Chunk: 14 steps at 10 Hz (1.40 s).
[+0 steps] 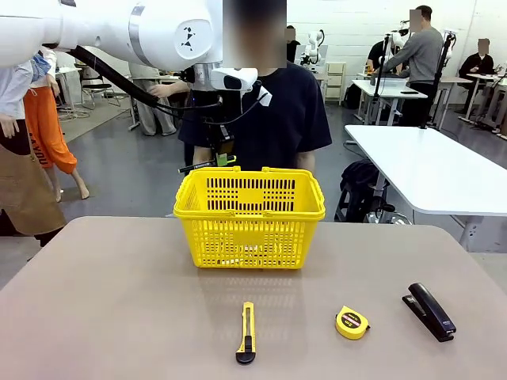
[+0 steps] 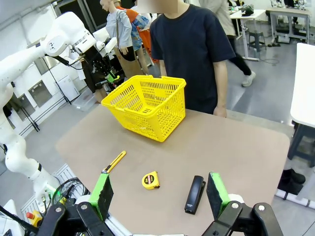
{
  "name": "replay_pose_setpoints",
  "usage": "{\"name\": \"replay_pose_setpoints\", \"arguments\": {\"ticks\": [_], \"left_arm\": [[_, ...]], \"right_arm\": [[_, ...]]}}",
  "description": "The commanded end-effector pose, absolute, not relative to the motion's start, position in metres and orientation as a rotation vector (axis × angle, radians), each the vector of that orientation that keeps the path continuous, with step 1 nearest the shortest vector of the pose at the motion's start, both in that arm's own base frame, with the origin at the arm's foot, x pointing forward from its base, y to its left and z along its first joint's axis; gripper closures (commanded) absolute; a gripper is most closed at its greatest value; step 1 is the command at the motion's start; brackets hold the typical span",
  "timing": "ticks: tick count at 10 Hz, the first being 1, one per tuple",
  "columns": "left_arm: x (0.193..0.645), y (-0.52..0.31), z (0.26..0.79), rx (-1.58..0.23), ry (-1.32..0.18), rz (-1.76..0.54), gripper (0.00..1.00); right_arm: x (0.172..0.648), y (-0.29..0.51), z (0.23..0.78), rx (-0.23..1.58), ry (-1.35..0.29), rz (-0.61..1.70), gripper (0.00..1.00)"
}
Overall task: Place the items the person wants into the basket.
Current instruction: Pick up the item the person points to and place it in the Market Basket.
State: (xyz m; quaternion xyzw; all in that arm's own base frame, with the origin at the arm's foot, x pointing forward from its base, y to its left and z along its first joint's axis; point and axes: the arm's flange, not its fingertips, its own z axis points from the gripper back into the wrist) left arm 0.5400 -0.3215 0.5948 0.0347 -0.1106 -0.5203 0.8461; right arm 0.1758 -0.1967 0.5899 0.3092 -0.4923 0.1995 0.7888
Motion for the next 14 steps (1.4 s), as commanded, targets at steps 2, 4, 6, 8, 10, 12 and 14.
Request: {"name": "replay_pose_setpoints", "arguments": {"ticks": [2, 4, 6, 8, 10, 12, 14], "left_arm": [[0.539, -0.319, 0.597, 0.072, -0.25, -1.093, 0.88], [0.539, -0.319, 0.597, 0.072, -0.25, -1.093, 0.88], [0.539, -0.319, 0.597, 0.072, -0.25, -1.093, 0.88], [0.541, -0.33, 0.585, 0.075, -0.237, -1.094, 0.88], [0.553, -0.338, 0.579, 0.077, -0.223, -1.139, 0.88], [0.553, -0.349, 0.571, 0.079, -0.237, -1.146, 0.88], [0.565, -0.357, 0.562, 0.076, -0.21, -1.159, 0.88]], "right_arm": [[0.178, -0.195, 0.59, 0.68, -1.077, 0.439, 0.0], [0.178, -0.195, 0.59, 0.68, -1.077, 0.439, 0.0], [0.178, -0.195, 0.59, 0.68, -1.077, 0.439, 0.0], [0.178, -0.195, 0.59, 0.68, -1.077, 0.439, 0.0], [0.178, -0.195, 0.59, 0.68, -1.077, 0.439, 0.0], [0.178, -0.195, 0.59, 0.68, -1.077, 0.439, 0.0], [0.178, -0.195, 0.59, 0.68, -1.077, 0.439, 0.0]]}}
